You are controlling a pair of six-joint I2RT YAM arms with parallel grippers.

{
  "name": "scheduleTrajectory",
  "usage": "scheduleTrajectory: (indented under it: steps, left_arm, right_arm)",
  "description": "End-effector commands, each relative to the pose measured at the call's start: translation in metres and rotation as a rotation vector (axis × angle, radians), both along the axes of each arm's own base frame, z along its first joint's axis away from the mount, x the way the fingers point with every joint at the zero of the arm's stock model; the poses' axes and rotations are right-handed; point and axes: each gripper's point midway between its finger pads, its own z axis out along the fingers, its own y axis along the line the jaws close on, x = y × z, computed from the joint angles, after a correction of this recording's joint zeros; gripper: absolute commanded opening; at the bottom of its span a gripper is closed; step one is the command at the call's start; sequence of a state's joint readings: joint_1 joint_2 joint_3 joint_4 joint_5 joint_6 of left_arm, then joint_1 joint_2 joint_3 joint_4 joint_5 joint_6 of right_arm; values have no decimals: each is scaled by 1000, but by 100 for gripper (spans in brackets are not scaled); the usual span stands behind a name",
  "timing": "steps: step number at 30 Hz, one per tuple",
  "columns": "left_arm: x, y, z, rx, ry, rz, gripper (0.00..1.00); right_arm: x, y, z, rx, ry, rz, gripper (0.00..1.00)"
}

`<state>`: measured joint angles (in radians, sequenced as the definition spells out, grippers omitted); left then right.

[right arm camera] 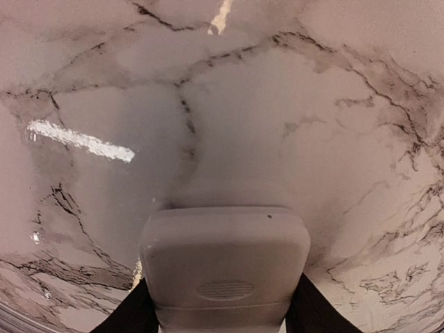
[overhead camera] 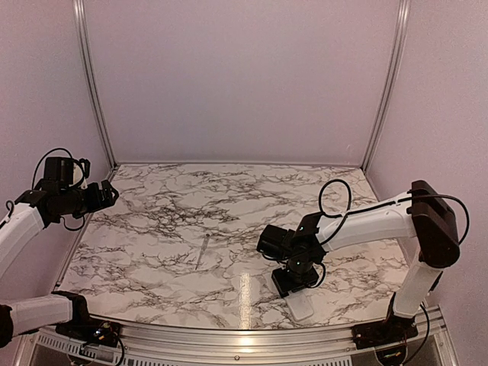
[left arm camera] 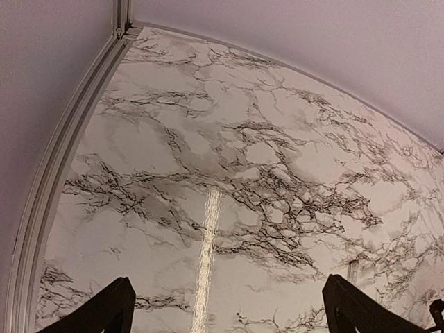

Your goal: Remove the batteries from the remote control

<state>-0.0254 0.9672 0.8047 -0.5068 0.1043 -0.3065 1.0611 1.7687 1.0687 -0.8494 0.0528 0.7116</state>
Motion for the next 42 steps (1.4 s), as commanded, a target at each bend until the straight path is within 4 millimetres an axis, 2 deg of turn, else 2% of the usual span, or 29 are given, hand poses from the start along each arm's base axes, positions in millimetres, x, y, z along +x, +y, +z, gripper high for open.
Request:
scheduleTrajectory:
  steps: [1, 10, 16, 22, 25, 27, 32, 35, 39, 42]
  left_arm:
    - [-4, 0, -2, 14, 5, -7, 99]
    - [-3, 8, 3, 35, -7, 32, 99]
    - [2, 27, 1, 86, 2, 139, 99]
    - [13, 31, -4, 80, 21, 172, 91]
    - [21, 28, -5, 80, 50, 154, 93]
    - [26, 19, 0, 51, 37, 106, 98]
    - [29, -18, 22, -94, -74, -59, 99]
    - [27, -37, 19, -191, -83, -114, 99]
    - [24, -65, 21, -252, -112, -185, 99]
    - [22, -95, 29, -306, -151, -265, 99]
  right_arm:
    - [-2, -4, -9, -15, 10, -11, 49]
    - [12, 0, 5, -30, -29, -47, 43]
    - [24, 6, 14, -34, -53, -75, 42]
    - [39, 12, 25, -16, -78, -101, 42]
    - [46, 11, 31, -9, -86, -126, 42]
    - [51, 10, 35, 3, -89, -151, 42]
    - [67, 10, 47, 47, -102, -224, 42]
    - [79, 12, 58, 76, -112, -277, 42]
    - [97, 25, 79, 147, -132, -368, 41]
    - [109, 37, 91, 213, -135, -426, 41]
